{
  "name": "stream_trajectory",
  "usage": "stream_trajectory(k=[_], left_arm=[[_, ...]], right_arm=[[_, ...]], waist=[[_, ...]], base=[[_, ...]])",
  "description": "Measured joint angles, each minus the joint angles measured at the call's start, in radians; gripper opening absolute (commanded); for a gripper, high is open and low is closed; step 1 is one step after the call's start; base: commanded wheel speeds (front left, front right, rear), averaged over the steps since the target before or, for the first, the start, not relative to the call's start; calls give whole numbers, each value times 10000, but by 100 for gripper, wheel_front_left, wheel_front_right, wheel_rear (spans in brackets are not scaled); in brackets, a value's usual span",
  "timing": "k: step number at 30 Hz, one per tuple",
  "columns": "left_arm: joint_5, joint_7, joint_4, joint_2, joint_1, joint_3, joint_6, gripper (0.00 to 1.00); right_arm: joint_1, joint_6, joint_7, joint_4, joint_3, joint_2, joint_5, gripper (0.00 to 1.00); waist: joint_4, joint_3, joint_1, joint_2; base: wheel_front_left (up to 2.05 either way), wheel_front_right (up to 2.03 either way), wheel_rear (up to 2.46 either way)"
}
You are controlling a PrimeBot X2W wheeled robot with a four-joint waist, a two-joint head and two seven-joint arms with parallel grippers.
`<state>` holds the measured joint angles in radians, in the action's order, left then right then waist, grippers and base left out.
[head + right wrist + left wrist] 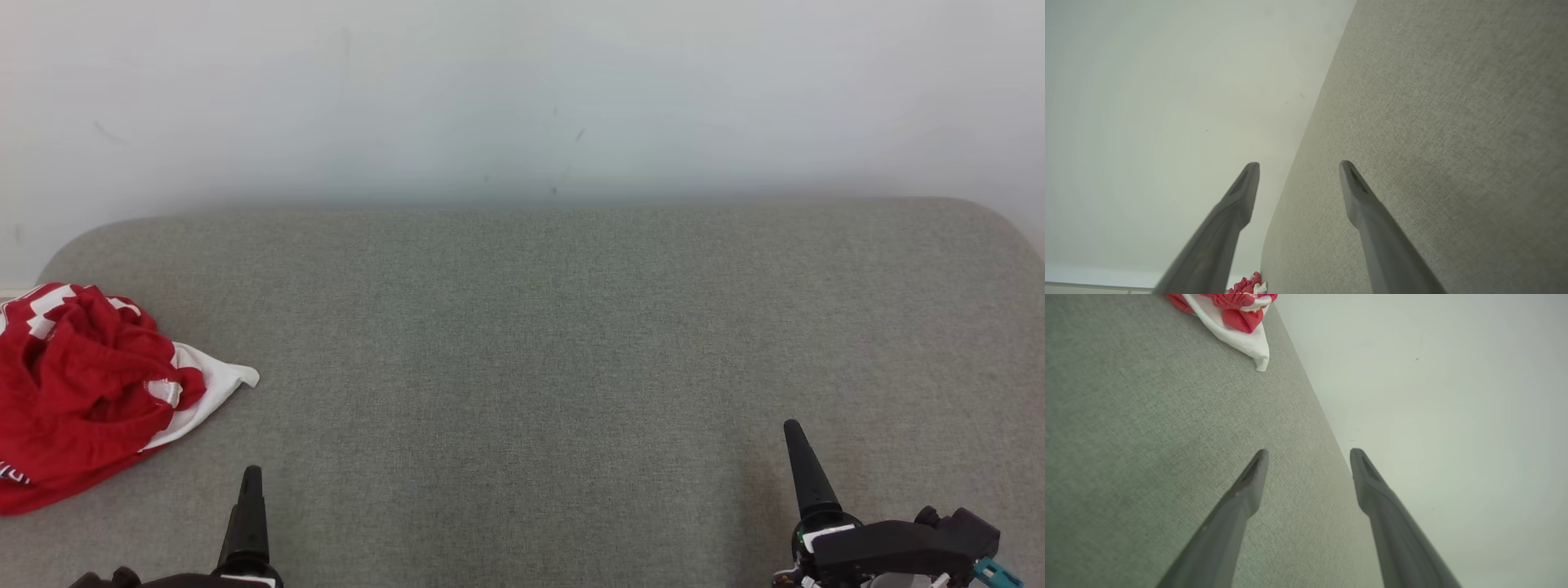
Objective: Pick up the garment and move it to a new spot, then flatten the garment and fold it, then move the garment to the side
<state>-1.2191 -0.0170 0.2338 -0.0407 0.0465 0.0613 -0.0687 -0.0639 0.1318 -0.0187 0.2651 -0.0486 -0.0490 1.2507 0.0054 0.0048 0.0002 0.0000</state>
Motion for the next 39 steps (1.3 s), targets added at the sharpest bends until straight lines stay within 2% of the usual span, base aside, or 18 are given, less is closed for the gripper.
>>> stream_trajectory(k=[19, 39], left_arm=[[4063, -654, -305, -17, -106, -667, 598, 100], [7018, -1231, -439, -236, -106, -1273, 646, 100]], right_arm=[[11, 0, -648, -194, 42, 0, -3693, 100], [36, 0, -1231, 15, 86, -2, -6355, 100]], waist=[[45, -3, -1, 0], [144, 36, -2, 0]], base=[[0, 0, 0], [0, 0, 0]])
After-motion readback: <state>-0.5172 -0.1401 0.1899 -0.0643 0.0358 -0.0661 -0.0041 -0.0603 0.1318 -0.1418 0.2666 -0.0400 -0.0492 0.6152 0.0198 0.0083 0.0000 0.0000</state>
